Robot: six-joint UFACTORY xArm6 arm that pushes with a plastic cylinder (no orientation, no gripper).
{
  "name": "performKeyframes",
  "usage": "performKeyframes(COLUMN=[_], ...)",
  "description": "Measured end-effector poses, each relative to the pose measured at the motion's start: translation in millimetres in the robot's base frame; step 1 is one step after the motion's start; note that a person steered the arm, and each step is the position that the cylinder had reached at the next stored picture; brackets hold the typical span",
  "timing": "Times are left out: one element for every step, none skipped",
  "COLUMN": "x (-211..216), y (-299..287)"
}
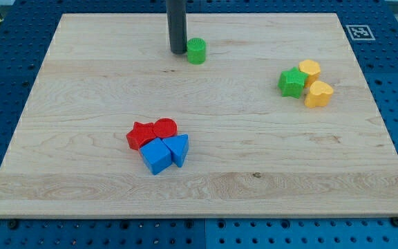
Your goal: Push the green circle into the green star
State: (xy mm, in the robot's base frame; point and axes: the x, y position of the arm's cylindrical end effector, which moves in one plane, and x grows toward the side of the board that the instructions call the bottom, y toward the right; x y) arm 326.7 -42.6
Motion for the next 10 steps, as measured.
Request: performKeyframes(x=[28.2,19.1,3.9,-21.8,-28.7,-16.1,14.4,44.0,43.8,43.8], y=[18.9,24.0,-19.1,-40.8,13.5,59.2,98.2,135.0,140.2,148.7])
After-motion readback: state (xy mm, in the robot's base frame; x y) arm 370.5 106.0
